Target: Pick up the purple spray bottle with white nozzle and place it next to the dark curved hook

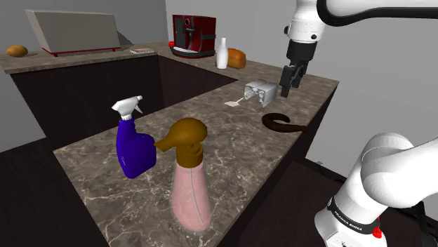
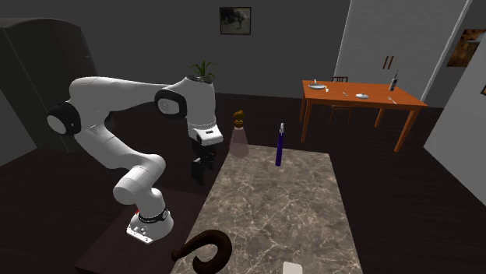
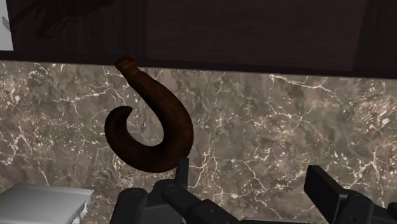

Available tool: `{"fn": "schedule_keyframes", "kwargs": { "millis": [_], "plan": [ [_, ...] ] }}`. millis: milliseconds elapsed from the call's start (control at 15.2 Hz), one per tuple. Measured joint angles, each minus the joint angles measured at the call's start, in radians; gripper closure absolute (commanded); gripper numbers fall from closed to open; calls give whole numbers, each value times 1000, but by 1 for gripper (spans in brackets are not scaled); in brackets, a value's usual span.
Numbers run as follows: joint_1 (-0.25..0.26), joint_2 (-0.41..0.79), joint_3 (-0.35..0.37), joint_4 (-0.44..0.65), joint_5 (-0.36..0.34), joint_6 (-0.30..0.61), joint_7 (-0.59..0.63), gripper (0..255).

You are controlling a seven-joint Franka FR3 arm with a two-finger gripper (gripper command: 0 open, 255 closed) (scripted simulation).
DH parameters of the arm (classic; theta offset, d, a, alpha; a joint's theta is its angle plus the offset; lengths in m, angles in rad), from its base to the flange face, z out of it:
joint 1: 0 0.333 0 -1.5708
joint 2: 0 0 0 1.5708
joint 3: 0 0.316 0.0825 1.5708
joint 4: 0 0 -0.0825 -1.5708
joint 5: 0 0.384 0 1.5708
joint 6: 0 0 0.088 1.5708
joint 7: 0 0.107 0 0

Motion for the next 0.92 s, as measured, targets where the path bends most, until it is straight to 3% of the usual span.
{"fn": "schedule_keyframes", "kwargs": {
  "millis": [198, 924],
  "plan": [
    [0, 4, 25, -7, 29, 0, 52, 0],
    [3, 188, 230, 55, 277, 75, 530, 0]
  ]
}}
